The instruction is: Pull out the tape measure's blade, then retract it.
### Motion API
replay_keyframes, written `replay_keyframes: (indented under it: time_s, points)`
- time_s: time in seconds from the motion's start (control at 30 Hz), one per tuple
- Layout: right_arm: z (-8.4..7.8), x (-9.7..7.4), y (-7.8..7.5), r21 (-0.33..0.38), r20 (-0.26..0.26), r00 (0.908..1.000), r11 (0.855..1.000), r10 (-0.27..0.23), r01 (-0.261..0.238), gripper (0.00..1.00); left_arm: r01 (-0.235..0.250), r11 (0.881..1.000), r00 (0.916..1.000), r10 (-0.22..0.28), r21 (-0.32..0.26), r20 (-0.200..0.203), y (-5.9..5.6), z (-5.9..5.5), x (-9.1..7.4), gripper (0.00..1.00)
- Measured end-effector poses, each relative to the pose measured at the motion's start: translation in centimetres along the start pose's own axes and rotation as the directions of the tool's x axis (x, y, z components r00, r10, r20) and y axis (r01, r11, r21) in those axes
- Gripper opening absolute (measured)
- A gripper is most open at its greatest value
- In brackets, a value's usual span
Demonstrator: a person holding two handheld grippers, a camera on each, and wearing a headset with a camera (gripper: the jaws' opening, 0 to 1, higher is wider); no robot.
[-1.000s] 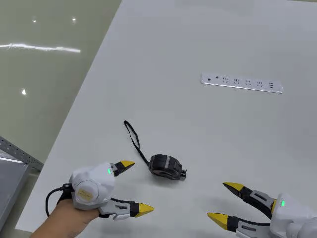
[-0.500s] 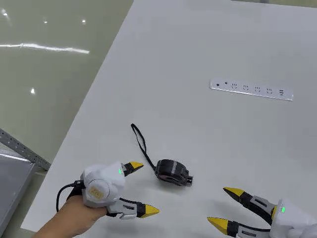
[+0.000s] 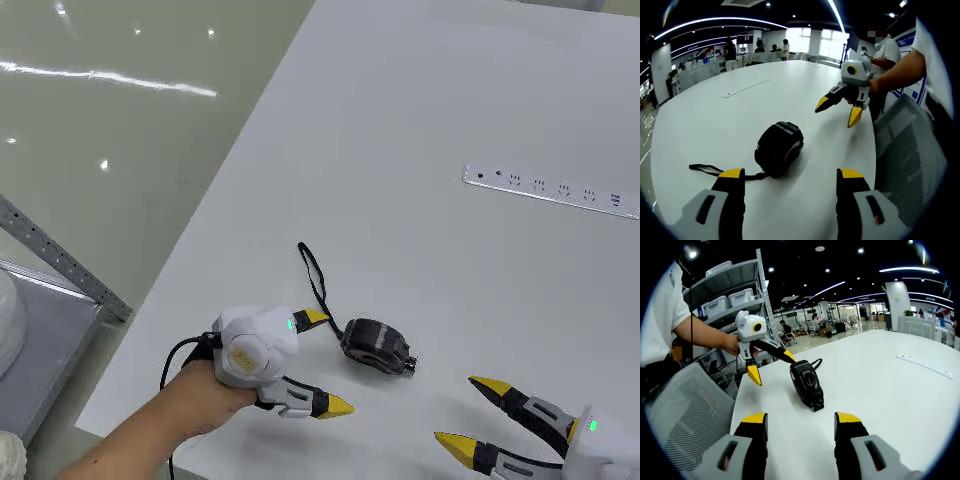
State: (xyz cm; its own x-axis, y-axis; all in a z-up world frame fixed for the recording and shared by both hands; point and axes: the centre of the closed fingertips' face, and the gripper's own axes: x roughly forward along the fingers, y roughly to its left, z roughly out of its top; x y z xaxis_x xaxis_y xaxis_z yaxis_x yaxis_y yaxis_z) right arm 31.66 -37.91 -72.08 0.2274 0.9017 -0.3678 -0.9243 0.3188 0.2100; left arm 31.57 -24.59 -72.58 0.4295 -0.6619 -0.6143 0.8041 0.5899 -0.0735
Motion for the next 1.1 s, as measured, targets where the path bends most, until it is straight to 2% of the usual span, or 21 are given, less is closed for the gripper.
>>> replay_keyframes:
  time_s: [0.5,0.87,1.1]
  points:
    - [0.0,0.9,-0.4,-0.010,-0.014,0.9997,1.000,0.021,-0.021,0.53,0.014,1.000,0.9998,-0.013,0.014,-0.013,0.9,-0.4,0.7,0.72]
    - [-0.2,1.5,-1.0,-0.013,-0.021,0.9993,0.999,0.030,-0.030,0.53,0.021,0.999,0.9998,-0.021,0.039,-0.003,1.5,0.2,1.4,0.70]
    - [-0.5,2.0,-1.1,-0.010,-0.028,0.9988,0.999,0.039,-0.040,0.52,0.036,0.998,0.9993,-0.035,0.054,-0.015,1.7,0.2,1.9,0.68]
